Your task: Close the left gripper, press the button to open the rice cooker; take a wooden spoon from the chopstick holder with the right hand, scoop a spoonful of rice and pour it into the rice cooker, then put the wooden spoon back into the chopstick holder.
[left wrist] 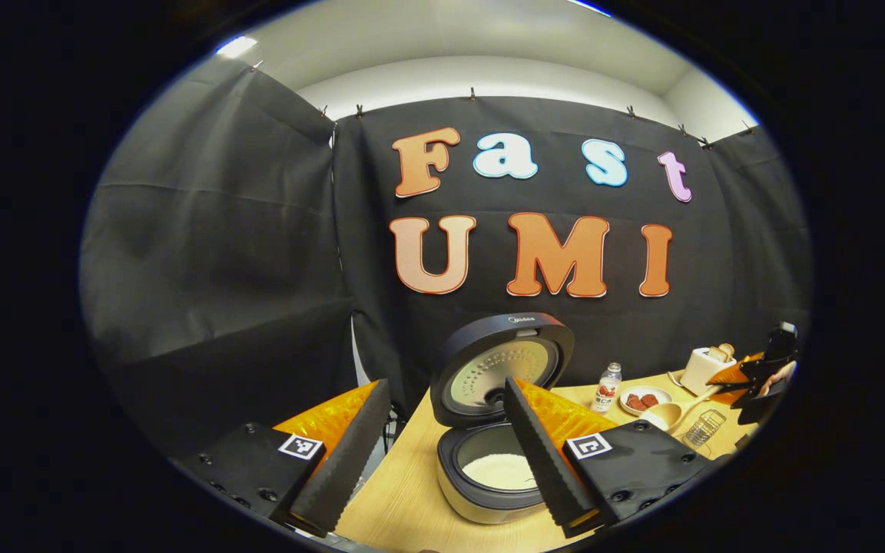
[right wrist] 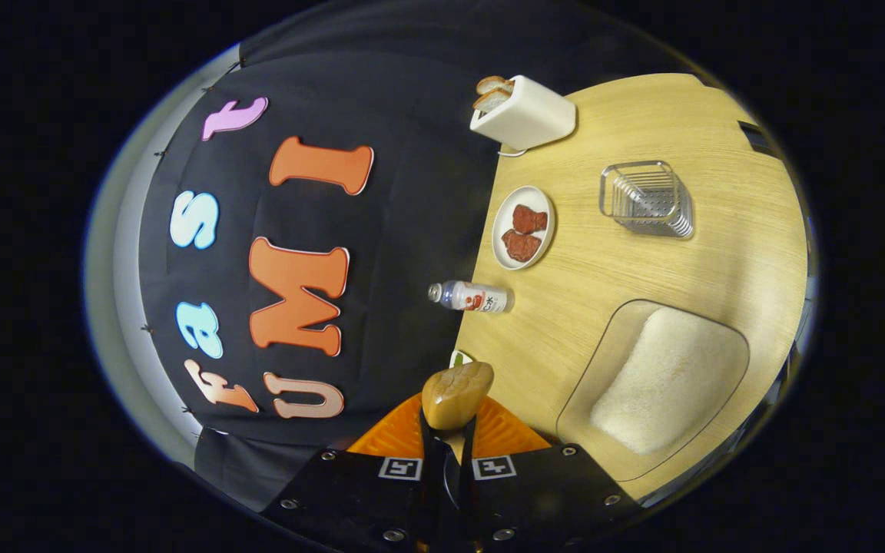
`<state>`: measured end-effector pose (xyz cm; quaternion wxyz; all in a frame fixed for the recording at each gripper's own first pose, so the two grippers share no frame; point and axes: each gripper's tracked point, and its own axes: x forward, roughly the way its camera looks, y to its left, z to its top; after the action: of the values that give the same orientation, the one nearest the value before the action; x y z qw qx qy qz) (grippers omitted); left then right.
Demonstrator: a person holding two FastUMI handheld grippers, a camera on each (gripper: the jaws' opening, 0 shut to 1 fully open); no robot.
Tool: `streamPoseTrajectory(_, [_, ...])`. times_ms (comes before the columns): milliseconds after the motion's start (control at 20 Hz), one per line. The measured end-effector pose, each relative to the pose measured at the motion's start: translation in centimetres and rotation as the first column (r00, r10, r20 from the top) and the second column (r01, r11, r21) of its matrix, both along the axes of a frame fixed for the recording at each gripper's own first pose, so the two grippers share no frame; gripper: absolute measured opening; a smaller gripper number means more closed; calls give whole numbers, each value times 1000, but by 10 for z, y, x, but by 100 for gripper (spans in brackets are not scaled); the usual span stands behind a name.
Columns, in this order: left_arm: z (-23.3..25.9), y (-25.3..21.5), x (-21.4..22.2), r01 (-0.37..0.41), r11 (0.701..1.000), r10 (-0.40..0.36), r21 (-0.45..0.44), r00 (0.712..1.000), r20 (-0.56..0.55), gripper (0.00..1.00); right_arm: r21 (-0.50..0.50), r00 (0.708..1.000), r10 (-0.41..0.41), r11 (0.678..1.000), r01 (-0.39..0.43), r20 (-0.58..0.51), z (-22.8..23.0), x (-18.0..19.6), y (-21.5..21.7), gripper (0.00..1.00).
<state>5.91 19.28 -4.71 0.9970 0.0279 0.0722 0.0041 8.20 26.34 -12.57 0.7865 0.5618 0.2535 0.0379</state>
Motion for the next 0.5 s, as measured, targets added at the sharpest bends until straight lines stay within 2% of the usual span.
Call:
streamPoseTrajectory(200, [-4, -4, -3, 24, 999, -25, -27, 1000, -5, 100, -23, 997, 68, 997, -68, 25, 16, 13, 53, 10])
streamPoseTrajectory(500, [-3, 6, -7, 15, 999, -15, -39, 1000, 1, 98, -75, 980, 176, 983, -170, 90, 36, 28, 120, 9])
